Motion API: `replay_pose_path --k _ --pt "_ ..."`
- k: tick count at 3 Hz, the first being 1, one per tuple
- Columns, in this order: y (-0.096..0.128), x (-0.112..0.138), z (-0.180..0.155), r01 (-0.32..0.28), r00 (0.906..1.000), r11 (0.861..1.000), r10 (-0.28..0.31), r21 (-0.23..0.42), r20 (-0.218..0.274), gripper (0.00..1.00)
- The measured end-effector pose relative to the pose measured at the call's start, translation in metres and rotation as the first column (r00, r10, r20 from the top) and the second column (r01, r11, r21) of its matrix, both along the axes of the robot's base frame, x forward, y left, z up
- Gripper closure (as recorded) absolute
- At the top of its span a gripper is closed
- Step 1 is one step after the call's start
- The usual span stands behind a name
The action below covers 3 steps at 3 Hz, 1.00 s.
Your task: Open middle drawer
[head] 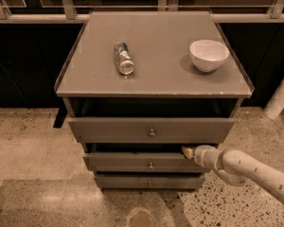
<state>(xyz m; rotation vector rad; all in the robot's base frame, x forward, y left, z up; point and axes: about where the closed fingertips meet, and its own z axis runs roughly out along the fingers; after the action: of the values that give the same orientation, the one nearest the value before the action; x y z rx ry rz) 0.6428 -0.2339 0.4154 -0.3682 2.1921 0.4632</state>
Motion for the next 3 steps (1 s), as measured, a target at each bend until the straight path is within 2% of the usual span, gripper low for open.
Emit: replay_pose_path --k 1,2,3 --pt "0.000 0.000 0.005 0.001 1.0000 1.000 -0.001 0.000 0.000 1.00" --pt "-0.008 -0.006 0.004 0.026 0.9994 1.000 -0.025 0.002 -0.022 1.00" --pt "-0.025 -0.030 0.007 0.076 0.9953 0.997 -0.075 0.014 -0.061 1.00"
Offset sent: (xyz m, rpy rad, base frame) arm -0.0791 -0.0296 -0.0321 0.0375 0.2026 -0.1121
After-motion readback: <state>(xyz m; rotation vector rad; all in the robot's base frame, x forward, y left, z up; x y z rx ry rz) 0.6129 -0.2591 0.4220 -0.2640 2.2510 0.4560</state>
